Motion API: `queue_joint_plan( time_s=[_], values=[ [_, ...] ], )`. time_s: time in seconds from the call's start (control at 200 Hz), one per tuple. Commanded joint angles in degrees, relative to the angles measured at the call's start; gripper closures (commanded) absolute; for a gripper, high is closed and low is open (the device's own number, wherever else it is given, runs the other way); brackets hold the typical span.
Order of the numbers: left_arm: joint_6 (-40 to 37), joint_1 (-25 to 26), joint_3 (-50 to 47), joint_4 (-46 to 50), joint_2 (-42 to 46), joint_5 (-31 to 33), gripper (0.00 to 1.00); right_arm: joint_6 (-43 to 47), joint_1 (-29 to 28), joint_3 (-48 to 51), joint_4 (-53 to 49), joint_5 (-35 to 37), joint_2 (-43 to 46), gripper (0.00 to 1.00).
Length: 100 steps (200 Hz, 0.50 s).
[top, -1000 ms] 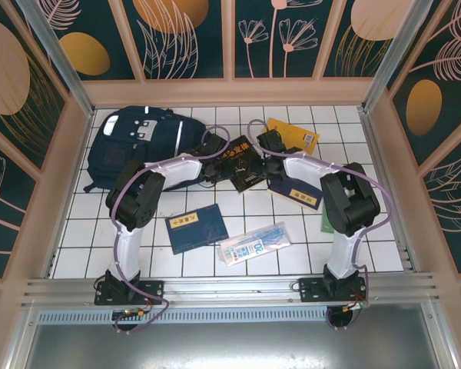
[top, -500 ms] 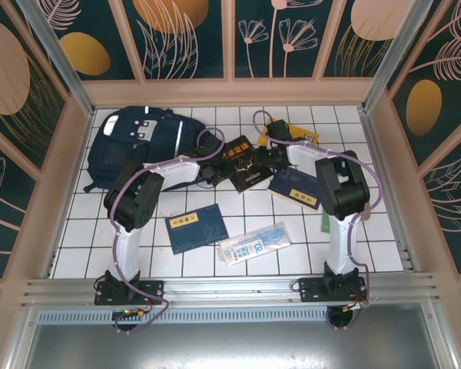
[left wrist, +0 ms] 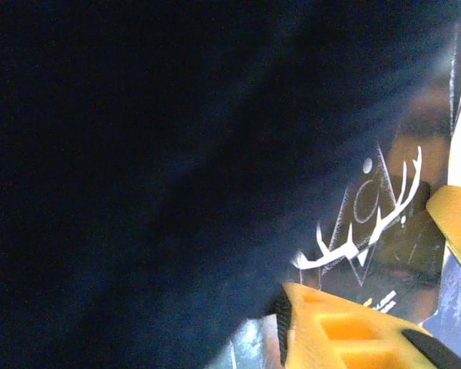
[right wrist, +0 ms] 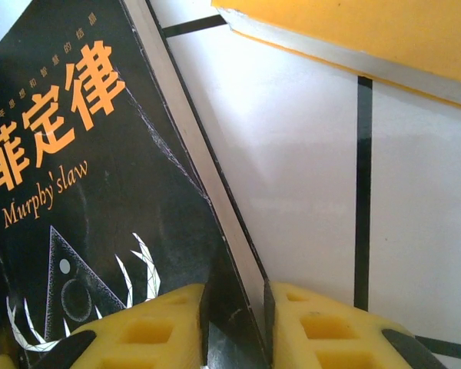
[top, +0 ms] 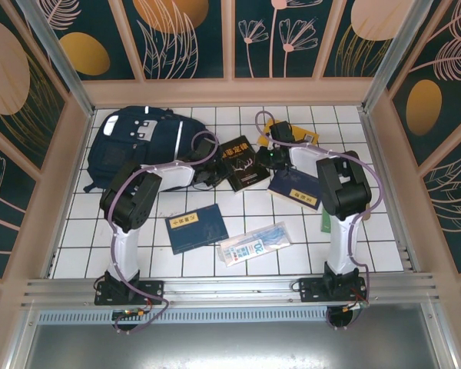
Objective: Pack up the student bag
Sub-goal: Pick up the book from the top-center of the table.
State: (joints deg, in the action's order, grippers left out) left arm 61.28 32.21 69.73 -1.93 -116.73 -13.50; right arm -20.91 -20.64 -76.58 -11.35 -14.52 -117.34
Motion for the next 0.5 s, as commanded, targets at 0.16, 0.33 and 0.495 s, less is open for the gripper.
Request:
queue_joint_plan(
  time_s=[0.16, 0.33, 0.495],
  values=[
    [9.15, 1.16, -7.70, -32.49, 3.77, -10.38, 0.65, -3.52, -1.42, 3.57, -0.51, -7.23, 3.09, 0.74],
    [14.35, 0.13, -12.28, -44.39, 3.70, -11.90, 0.64, -3.79, -1.22, 4.34, -0.47, -6.33, 4.21, 0.74],
    [14.10, -0.12, -11.59, -42.71, 3.10, -12.25, 0.61, -4.32, -1.13, 4.77, -0.19, -6.48, 4.48, 0.73]
  ],
)
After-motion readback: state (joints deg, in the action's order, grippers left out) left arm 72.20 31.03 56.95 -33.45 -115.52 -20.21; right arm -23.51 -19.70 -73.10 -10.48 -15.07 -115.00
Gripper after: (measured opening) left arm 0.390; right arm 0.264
